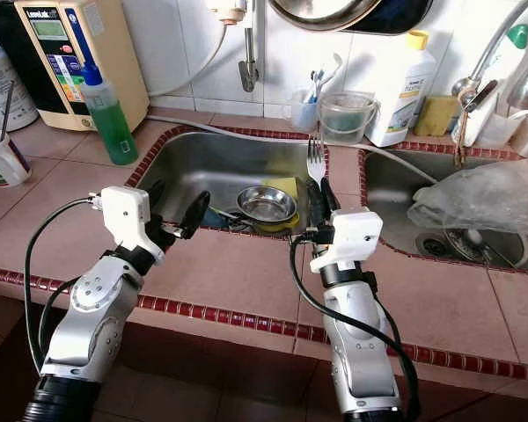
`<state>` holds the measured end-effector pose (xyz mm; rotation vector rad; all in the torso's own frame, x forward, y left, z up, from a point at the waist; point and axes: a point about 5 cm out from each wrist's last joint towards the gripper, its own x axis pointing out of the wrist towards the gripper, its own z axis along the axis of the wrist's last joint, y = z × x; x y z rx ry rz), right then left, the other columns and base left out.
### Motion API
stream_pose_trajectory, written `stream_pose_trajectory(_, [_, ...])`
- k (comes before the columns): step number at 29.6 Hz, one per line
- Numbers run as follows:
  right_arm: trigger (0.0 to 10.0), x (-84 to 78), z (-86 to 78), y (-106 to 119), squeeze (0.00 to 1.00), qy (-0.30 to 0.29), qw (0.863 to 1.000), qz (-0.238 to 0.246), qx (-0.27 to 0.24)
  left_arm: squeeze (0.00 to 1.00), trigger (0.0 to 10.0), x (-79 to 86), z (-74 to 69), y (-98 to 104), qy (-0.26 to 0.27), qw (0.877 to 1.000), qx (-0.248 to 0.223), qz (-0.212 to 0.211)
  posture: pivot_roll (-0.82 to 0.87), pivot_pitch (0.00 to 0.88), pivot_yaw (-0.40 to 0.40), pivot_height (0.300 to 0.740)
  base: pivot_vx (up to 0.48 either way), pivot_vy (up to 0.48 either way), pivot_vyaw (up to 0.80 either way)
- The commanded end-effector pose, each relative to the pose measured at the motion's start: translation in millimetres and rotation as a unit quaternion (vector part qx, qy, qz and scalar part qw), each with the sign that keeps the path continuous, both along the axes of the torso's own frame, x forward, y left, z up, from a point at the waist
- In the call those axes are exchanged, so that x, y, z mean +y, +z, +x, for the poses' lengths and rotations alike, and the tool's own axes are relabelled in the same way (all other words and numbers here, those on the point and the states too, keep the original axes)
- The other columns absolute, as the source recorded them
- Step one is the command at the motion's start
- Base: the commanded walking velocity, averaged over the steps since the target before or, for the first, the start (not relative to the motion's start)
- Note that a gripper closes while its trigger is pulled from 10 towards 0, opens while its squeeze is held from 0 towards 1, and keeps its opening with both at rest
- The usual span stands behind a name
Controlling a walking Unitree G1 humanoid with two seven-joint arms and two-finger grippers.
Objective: Kitchen organization
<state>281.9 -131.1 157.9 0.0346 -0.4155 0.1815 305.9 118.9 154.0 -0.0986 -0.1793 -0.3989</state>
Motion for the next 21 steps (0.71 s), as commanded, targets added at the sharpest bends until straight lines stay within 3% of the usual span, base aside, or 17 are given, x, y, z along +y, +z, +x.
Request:
stream_pose_trajectory(1, [10.0, 3.1, 0.7, 4.2, 0.0, 0.011, 1.0, -0.005, -0.006, 0.0, 10.0, -2.1, -0.2, 2.7, -0.008, 1.0, -0.003, 0.002, -0.13, 0.0, 0.035, 0.74, 0.266, 0.0, 0.0])
stream_pose_trajectory(21, [10.0, 5.0, 3.0, 4.1, 0.0, 0.018, 1.0, -0.008, -0.006, 0.0, 10.0, -4.9, -0.1, 4.0, -0.018, 1.0, -0.006, -0.002, -0.12, 0.0, 0.034, 0.74, 0.324, 0.0, 0.0])
